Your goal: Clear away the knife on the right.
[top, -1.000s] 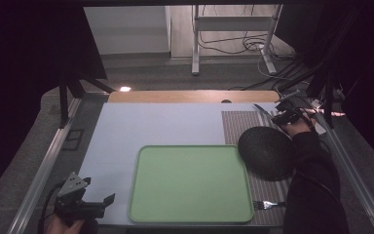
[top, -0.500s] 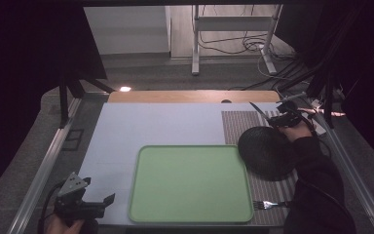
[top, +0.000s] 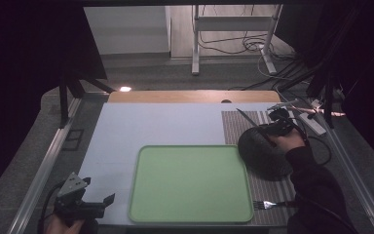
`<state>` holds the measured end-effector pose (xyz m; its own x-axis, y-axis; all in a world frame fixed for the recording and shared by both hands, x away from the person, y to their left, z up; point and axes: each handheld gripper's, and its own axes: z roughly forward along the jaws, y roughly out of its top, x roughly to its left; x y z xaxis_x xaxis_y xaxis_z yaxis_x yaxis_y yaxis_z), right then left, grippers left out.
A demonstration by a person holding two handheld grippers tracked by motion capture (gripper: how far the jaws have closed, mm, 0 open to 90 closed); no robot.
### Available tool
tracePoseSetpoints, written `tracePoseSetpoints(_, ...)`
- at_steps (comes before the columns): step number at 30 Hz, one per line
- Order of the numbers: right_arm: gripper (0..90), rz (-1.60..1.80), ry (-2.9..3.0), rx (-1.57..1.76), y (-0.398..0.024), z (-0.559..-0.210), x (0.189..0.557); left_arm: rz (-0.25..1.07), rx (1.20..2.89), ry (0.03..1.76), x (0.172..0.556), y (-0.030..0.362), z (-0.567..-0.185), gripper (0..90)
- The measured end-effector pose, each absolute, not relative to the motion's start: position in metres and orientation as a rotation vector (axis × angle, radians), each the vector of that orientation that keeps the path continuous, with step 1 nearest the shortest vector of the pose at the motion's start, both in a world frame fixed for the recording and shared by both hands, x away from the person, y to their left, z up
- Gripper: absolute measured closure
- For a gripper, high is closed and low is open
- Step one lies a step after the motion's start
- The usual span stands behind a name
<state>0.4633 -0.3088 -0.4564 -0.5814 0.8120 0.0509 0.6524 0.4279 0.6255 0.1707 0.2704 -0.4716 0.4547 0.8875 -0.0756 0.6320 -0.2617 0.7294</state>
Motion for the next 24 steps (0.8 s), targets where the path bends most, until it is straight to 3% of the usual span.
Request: tracePoseSetpoints(24, 77.5, 0.996, 2.578, 1.117, -0.244, -0.461, 0.372, 0.46, 1.99, 1.265, 0.171, 0.271, -0.471, 0.1)
